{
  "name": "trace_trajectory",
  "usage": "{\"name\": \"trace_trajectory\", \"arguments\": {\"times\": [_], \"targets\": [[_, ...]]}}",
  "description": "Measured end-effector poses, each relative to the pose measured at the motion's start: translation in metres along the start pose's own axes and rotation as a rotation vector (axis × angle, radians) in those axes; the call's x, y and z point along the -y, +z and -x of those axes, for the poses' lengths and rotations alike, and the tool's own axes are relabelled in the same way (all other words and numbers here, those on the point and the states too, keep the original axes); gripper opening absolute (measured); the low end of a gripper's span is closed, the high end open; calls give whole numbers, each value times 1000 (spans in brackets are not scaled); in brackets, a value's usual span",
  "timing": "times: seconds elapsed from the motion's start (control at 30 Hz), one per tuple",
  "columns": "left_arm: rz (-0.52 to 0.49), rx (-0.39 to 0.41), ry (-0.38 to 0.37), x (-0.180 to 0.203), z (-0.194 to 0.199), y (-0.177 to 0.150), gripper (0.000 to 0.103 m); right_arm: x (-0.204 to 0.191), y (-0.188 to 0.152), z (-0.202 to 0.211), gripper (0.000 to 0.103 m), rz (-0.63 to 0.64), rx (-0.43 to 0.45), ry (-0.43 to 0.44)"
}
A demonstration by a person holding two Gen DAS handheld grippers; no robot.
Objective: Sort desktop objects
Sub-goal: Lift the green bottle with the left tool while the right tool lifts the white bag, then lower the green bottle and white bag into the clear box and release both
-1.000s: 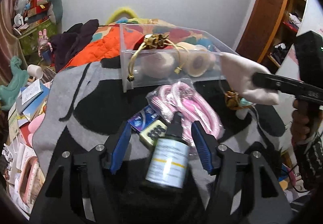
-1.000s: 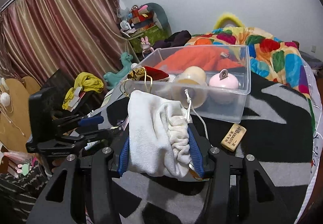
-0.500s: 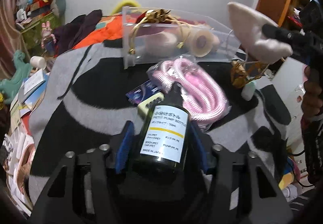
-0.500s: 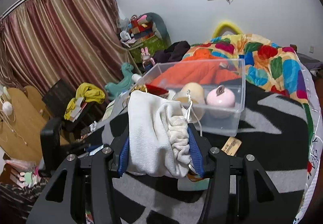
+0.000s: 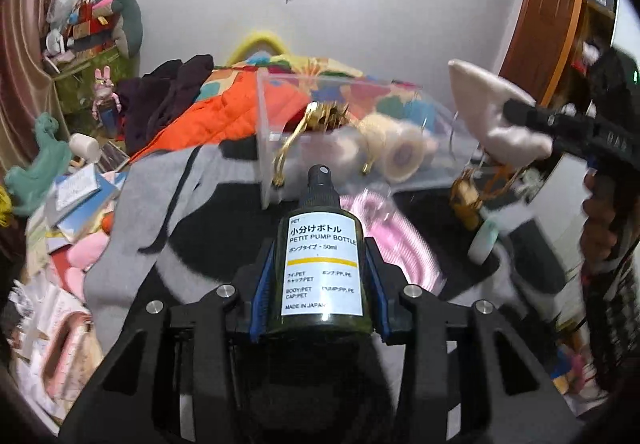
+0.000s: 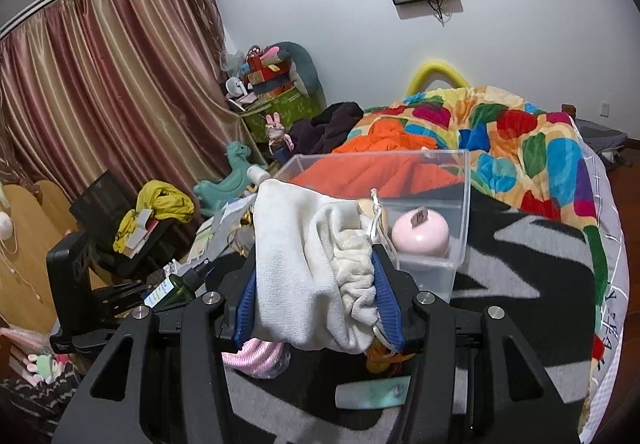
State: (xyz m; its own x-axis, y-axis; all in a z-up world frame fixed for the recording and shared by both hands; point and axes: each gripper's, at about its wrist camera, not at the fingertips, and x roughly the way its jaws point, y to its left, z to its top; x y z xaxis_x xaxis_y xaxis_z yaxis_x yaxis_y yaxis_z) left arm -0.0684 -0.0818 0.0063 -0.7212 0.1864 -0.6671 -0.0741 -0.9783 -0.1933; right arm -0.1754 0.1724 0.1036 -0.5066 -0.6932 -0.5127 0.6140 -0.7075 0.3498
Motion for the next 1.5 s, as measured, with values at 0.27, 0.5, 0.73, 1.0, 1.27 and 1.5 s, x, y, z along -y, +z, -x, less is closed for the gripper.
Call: {"name": "trace_trajectory", "arguments": {"times": [0.27,0.5,0.73,1.0,1.27,1.5], "targets": [[39,67,-67,8,-5,35,41,-5,22,-1,47,18,54,4],[23,54,-75,22,-27,77,41,-2,39,-8,47,13,73,-7],[-15,38,-83,40,-49,96,41,11,47,-19,47,6,69,-53],[-52,22,-54,56,-75,109,41,38,44,-33,47,-41,42,-90],[-27,-26,-37,52,-105,114,41,52,33,-61,47,-67,-22,-103],[1,-76,-40,44,-125,110,41,51,24,-76,48,-36,-54,-140]]}}
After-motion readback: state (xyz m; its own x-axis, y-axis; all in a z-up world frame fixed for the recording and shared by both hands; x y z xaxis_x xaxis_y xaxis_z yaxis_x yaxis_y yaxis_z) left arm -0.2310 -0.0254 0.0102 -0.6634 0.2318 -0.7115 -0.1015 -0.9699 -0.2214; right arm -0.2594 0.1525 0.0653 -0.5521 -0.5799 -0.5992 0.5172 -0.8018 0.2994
